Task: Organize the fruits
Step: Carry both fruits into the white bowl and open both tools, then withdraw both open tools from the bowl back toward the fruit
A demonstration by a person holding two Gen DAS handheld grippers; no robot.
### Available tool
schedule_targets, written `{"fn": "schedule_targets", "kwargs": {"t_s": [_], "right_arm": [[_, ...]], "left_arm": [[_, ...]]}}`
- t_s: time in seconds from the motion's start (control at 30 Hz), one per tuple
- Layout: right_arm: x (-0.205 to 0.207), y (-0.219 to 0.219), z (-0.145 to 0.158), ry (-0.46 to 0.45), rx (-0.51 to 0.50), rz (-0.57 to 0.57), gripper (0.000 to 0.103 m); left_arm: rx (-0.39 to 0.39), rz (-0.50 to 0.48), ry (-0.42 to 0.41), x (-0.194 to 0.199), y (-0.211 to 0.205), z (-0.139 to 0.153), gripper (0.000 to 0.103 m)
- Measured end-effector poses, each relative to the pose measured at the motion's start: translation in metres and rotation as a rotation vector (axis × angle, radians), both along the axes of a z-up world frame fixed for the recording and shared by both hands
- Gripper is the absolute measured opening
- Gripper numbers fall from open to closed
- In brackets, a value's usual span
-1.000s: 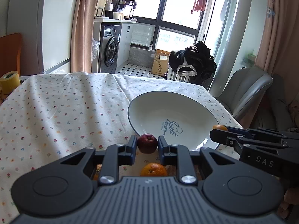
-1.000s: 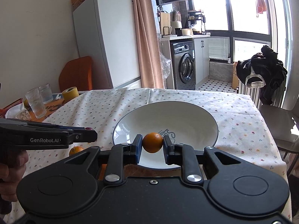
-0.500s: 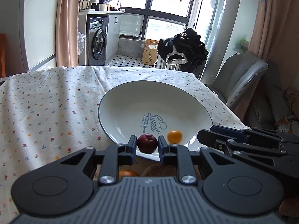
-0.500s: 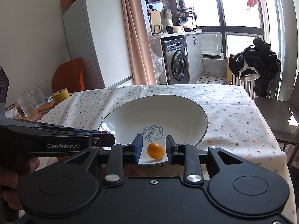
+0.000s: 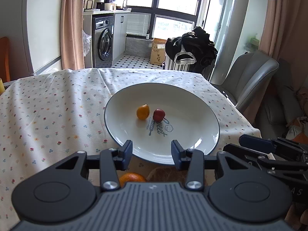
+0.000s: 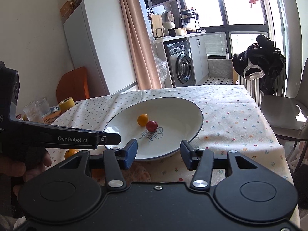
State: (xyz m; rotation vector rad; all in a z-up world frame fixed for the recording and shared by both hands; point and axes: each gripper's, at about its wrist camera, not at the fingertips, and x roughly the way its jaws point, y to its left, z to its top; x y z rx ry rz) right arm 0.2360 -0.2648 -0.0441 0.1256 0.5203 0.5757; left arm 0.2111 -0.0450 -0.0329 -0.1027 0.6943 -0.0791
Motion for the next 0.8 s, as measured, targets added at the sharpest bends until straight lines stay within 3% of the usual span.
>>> {"fn": "schedule_targets", "kwargs": {"t_s": [0.3, 0.6, 0.8], "right_arm": [[-0.016, -0.002, 0.005, -0.016, 0.000, 0.015, 0.070], [-0.030, -0.008, 0.007, -0.013, -0.020, 0.010, 0.082], [-0.042, -0.016, 0.008, -0.026, -0.022, 0.028, 0.088]], "left_arm": [[0.005, 0.028, -0.031, -0.035, 0.023, 0.017, 0.076], [0.014, 0.018, -0.090, -0.070, 0.031, 0.026, 0.088], [0.005, 0.020, -0.105, -0.084, 0.030, 0.032, 0.090]]}}
